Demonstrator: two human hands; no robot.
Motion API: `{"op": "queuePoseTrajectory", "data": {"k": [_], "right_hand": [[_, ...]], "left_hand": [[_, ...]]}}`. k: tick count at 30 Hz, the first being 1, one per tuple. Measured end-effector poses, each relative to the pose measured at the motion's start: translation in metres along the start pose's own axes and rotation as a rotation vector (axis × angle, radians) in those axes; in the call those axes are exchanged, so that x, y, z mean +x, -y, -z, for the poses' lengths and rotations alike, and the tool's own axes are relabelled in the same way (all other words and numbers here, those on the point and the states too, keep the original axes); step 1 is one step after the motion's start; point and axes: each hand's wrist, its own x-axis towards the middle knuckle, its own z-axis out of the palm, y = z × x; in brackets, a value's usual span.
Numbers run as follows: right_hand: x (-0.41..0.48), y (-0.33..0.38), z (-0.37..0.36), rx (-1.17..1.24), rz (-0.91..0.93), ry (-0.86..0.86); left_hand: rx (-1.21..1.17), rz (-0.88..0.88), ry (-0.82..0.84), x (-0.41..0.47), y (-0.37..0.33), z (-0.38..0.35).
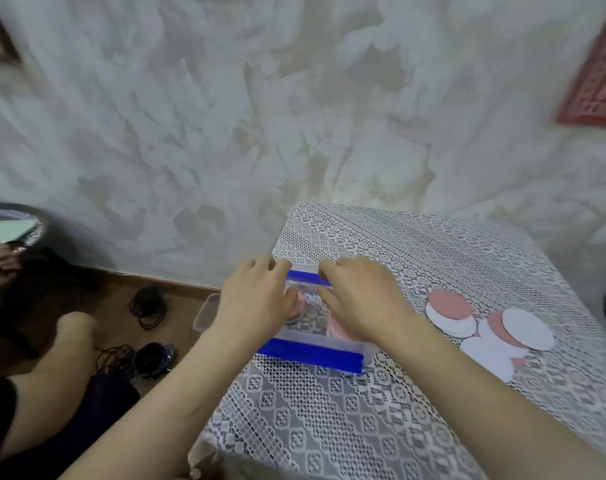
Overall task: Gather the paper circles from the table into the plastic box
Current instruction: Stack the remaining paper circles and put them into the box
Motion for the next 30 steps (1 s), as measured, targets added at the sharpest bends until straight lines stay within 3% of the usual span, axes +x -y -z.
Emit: {"op": "queuePoseTrajectory", "data": {"k": [14, 23, 30], "right_hand": [[-0.099, -0.095, 0.049, -0.054, -0.224, 0.004], [-0.166, -0.154, 0.013, 0.017, -0.433, 0.132], [-0.177, -0.16, -0.019, 0.187, -0.532, 0.226]], "left_hand": [[0.093, -0.284, -0.001, 0.022, -0.138, -0.006], [-0.015, -0.418, 0.077, -0.011, -0.216, -0.069], [-0.219, -0.35, 0.028, -0.039, -0.221, -0.08]]}}
